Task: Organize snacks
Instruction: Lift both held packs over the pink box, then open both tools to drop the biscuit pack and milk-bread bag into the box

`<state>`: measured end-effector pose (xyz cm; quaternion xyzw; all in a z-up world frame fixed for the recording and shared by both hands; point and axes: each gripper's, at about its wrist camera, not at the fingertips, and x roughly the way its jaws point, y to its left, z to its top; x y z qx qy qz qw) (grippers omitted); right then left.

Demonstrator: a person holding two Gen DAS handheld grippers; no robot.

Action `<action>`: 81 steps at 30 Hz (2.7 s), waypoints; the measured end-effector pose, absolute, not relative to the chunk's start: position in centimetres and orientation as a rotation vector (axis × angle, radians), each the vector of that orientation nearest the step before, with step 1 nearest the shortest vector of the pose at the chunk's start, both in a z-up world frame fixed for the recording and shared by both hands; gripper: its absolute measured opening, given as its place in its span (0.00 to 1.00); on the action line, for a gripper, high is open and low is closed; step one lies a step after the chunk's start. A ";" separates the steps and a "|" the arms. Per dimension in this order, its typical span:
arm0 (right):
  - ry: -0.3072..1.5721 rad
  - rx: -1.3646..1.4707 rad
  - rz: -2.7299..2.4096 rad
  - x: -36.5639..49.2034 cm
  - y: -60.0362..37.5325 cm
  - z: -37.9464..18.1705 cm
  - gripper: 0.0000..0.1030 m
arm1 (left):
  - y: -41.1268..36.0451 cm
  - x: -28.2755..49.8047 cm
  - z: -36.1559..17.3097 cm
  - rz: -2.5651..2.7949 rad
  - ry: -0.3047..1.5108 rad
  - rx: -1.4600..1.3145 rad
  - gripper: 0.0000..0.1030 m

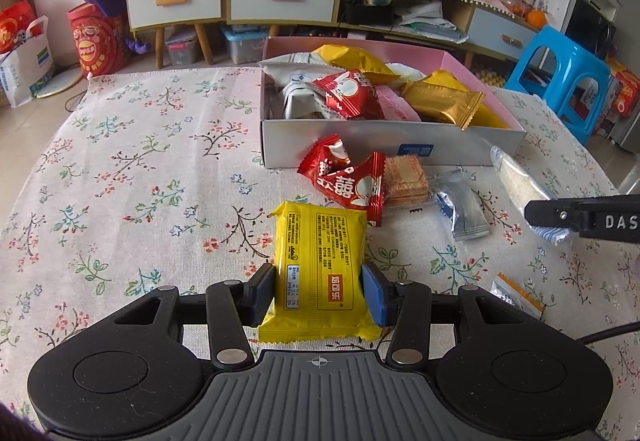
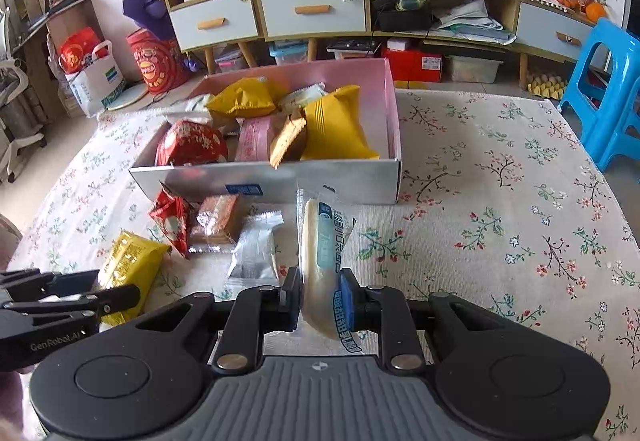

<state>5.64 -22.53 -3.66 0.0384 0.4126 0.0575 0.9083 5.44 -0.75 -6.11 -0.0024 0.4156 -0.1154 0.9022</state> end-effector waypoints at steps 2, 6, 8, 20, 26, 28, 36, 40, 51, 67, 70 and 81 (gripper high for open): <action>0.841 0.090 0.122 5.6 -22.6 -3.2 0.09 | -0.7 5.5 -6.0 -0.239 0.856 -0.009 0.43; 0.815 0.111 0.130 5.4 -22.9 -2.3 0.09 | -0.5 5.5 -5.4 -0.240 0.844 -0.021 0.43; 0.804 0.125 0.132 5.3 -23.0 -1.8 0.09 | -0.4 5.5 -5.0 -0.240 0.835 -0.030 0.43; 0.723 0.180 0.177 5.5 -23.1 1.5 0.09 | 0.1 6.2 -2.3 -0.238 0.770 -0.092 0.42; 0.693 0.197 0.187 6.7 -23.4 2.2 0.09 | -0.1 7.2 -1.3 -0.245 0.758 -0.120 0.42; 0.686 0.205 0.186 7.2 -23.6 2.2 0.09 | -0.3 7.7 -0.8 -0.248 0.747 -0.114 0.42; 0.686 0.305 0.179 10.0 -25.8 1.5 0.09 | -2.4 11.5 0.2 -0.294 0.732 -0.142 0.42; 0.692 0.344 0.168 11.9 -26.9 0.4 0.09 | -4.0 13.8 -0.6 -0.329 0.765 -0.190 0.43; 0.705 0.426 0.152 16.0 -28.1 -2.3 0.09 | -7.4 17.8 -2.1 -0.358 0.768 -0.154 0.43; 0.692 0.409 0.125 17.6 -28.5 -3.1 0.17 | -8.8 19.7 -3.1 -0.356 0.738 -0.119 0.44; 0.685 0.406 0.121 17.4 -28.5 -2.9 0.26 | -8.9 19.4 -2.7 -0.379 0.724 -0.102 0.53; 0.651 0.360 0.132 15.8 -28.0 -0.3 0.59 | -8.1 17.2 -1.0 -0.399 0.704 -0.091 0.74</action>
